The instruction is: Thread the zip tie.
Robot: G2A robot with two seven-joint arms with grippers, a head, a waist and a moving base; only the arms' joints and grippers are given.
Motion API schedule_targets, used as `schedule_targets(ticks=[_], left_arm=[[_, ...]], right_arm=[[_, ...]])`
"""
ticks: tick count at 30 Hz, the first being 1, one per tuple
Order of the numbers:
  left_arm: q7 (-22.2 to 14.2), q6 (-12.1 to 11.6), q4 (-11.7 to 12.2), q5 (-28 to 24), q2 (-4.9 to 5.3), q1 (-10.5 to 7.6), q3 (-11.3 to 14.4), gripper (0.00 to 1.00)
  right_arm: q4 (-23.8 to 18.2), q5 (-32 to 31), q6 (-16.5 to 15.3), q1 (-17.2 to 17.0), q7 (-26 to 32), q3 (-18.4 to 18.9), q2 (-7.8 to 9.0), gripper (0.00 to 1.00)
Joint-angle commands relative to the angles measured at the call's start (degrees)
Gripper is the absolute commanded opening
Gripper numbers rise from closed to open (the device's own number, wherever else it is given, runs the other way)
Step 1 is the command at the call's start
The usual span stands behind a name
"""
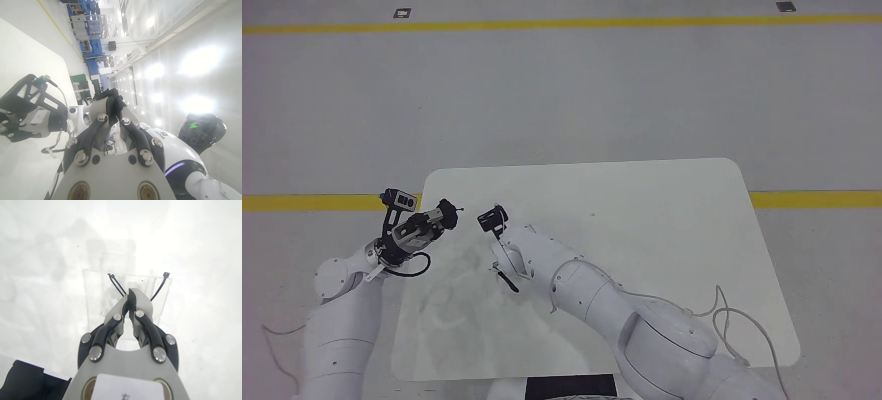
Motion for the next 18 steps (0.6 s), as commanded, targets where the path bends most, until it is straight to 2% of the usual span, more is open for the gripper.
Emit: schedule_targets(ticks=[1, 11, 17, 18], left_arm=[[0.0, 0.0, 0.0, 0.0, 0.00, 0.00, 0.0, 0.00], [0.0, 0.0, 0.0, 0.0, 0.00, 0.00, 0.0, 0.00], [0.0, 0.0, 0.0, 0.0, 0.00, 0.00, 0.0, 0.00], [0.0, 0.0, 0.0, 0.0, 0.00, 0.00, 0.0, 0.00]], right_arm=[[-0.2, 0.2, 0.3, 0.0, -0.1, 0.1, 0.04, 0.00], [-1.6, 1.9, -1.2, 0.2, -0.6, 2.6, 0.56, 0.00], [-2.1, -0.3, -0.2, -0.4, -0.3, 3.1, 1.00, 0.01], [-2.2, -0.7, 0.0, -0.5, -0.4, 3.0, 0.98, 0.20]])
